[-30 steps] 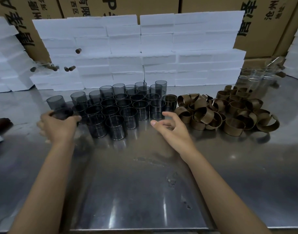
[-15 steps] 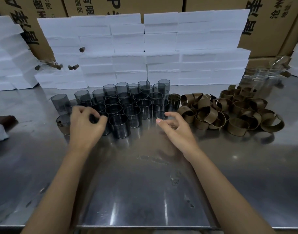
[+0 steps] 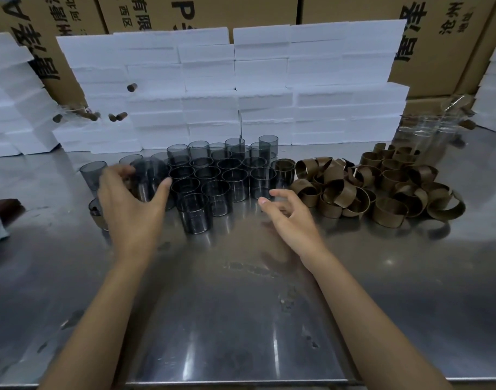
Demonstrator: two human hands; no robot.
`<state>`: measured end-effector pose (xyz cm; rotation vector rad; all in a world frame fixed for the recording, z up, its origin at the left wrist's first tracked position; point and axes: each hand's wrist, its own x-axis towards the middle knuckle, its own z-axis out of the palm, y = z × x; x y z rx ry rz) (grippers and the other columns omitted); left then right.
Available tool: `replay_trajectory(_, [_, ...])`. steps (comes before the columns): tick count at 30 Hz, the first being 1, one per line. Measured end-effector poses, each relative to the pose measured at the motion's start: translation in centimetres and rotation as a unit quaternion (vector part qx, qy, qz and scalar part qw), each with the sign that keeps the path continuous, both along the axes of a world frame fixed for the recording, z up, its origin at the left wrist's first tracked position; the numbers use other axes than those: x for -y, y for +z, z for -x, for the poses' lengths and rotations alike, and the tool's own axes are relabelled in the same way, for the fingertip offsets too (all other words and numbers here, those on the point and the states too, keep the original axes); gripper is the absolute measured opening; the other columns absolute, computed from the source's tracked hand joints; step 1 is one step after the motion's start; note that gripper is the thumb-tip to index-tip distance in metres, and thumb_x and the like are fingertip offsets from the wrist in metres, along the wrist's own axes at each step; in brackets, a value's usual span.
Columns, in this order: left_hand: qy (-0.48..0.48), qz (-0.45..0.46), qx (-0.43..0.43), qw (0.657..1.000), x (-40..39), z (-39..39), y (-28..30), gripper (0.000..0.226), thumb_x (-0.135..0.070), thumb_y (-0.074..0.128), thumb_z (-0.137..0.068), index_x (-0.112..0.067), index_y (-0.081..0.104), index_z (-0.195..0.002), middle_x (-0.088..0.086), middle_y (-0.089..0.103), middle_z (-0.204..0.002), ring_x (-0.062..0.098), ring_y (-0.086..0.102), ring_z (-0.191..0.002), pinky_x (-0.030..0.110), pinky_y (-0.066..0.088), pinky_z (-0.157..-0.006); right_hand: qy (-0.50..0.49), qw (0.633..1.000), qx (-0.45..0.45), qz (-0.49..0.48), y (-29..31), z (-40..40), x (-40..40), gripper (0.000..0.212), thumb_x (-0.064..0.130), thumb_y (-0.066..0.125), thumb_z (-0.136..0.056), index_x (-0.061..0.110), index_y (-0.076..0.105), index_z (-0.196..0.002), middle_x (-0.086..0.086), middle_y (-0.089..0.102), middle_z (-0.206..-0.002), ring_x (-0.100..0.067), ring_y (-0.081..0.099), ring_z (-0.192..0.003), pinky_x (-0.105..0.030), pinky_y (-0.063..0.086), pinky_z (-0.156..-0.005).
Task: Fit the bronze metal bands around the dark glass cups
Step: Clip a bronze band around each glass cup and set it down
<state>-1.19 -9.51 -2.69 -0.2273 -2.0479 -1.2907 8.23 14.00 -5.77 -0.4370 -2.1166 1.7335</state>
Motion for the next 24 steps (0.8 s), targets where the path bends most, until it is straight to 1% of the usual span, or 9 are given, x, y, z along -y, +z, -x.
replay_trajectory(2, [-0.042, -0.079, -0.015, 0.996, -1.7, -1.0, 1.7, 0.063, -0.049, 0.084, -0.076, -0.037, 0.038, -0.116, -0.003, 0.058, -0.119, 0.019, 0.060, -0.109, 0.038, 0.053, -0.092, 0.002, 1.000, -0.009, 0.027, 0.2, -0.2, -0.1, 0.043, 0.057, 0.068, -0.091, 0.033, 0.060, -0.126, 0.008, 0.075, -0.103, 0.000, 0.064, -0.105, -0.015, 0.044, -0.077])
replay_trajectory(5, [-0.181, -0.158, 0.079, 0.967, -5.7, -2.5, 3.3, 0.072, -0.052, 0.090, -0.064, -0.034, 0.044, -0.117, -0.005, 0.067, -0.115, 0.003, 0.066, -0.097, 0.021, 0.053, -0.080, -0.012, 0.995, -0.042, 0.090, 0.9, -0.2, -0.3, 0.060, 0.075, 0.063, -0.076, 0.034, 0.063, -0.120, 0.007, 0.077, -0.100, -0.003, 0.067, -0.102, -0.028, 0.053, -0.090])
replay_trajectory(7, [-0.286, -0.177, 0.168, 0.927, -8.8, -3.0, 3.5, 0.067, -0.044, 0.092, -0.062, -0.024, 0.055, -0.114, 0.000, 0.072, -0.106, 0.003, 0.069, -0.087, 0.018, 0.051, -0.071, -0.019, 0.988, -0.050, 0.144, 1.6, -0.1, -0.6, 0.080, 0.083, 0.052, -0.066, 0.031, 0.061, -0.126, 0.004, 0.077, -0.107, -0.009, 0.068, -0.100, -0.039, 0.053, -0.093])
replay_trajectory(9, [-0.372, -0.183, 0.249, 0.876, -11.4, -3.4, 3.0, 0.060, -0.034, 0.092, -0.064, -0.013, 0.064, -0.113, 0.003, 0.076, -0.099, 0.005, 0.072, -0.083, 0.022, 0.053, -0.071, 0.016, 0.970, -0.067, 0.234, 1.9, -0.4, -1.2, 0.098, 0.088, 0.044, -0.067, 0.022, 0.058, -0.138, -0.001, 0.076, -0.113, -0.013, 0.069, -0.100, -0.036, 0.052, -0.087])
replay_trajectory(11, [-0.431, -0.183, 0.304, 0.830, -13.0, -3.7, 1.8, 0.058, -0.031, 0.091, -0.066, -0.007, 0.069, -0.114, 0.006, 0.078, -0.098, 0.014, 0.074, -0.088, 0.029, 0.058, -0.079, 0.074, 0.949, -0.094, 0.293, 1.6, -0.7, -1.8, 0.095, 0.088, 0.040, -0.080, 0.013, 0.065, -0.134, -0.010, 0.075, -0.117, -0.018, 0.070, -0.102, -0.031, 0.051, -0.084])
replay_trajectory(14, [-0.508, -0.192, 0.345, 0.766, -13.9, -3.9, 0.1, 0.040, -0.032, 0.082, -0.084, -0.007, 0.075, -0.115, 0.010, 0.078, -0.102, 0.017, 0.074, -0.091, 0.024, 0.058, -0.076, 0.099, 0.944, -0.093, 0.300, 1.3, -0.7, -2.1, 0.095, 0.083, 0.045, -0.087, 0.000, 0.065, -0.130, -0.028, 0.067, -0.127, -0.034, 0.066, -0.117, -0.044, 0.049, -0.103])
replay_trajectory(16, [-0.523, -0.195, 0.359, 0.748, -13.9, -3.6, -0.4, 0.037, -0.034, 0.073, -0.093, -0.007, 0.074, -0.118, 0.014, 0.076, -0.109, 0.020, 0.074, -0.097, 0.027, 0.059, -0.082, 0.079, 0.957, -0.076, 0.270, 1.4, -0.5, -2.0, 0.095, 0.085, 0.046, -0.082, 0.004, 0.066, -0.129, -0.023, 0.071, -0.123, -0.035, 0.067, -0.119, -0.047, 0.050, -0.109])
replay_trajectory(19, [-0.507, -0.189, 0.355, 0.763, -13.9, -3.5, -0.8, 0.047, -0.042, 0.065, -0.094, -0.007, 0.071, -0.125, 0.013, 0.075, -0.119, 0.025, 0.071, -0.111, 0.034, 0.058, -0.096, 0.039, 0.967, -0.056, 0.245, 1.4, -0.4, -1.4, 0.078, 0.076, 0.039, -0.091, 0.013, 0.066, -0.128, -0.014, 0.075, -0.118, -0.027, 0.073, -0.110, -0.043, 0.058, -0.098])
replay_trajectory(24, [-0.375, -0.169, 0.255, 0.875, -14.2, -3.2, -1.6, 0.019, -0.028, 0.063, -0.100, -0.015, 0.068, -0.113, 0.006, 0.069, -0.108, 0.011, 0.065, -0.087, 0.024, 0.052, -0.074, -0.021, 0.977, -0.058, 0.206, 1.0, -0.2, -1.3, 0.054, 0.049, 0.031, -0.109, 0.010, 0.065, -0.122, -0.019, 0.074, -0.116, -0.029, 0.075, -0.103, -0.036, 0.062, -0.086])
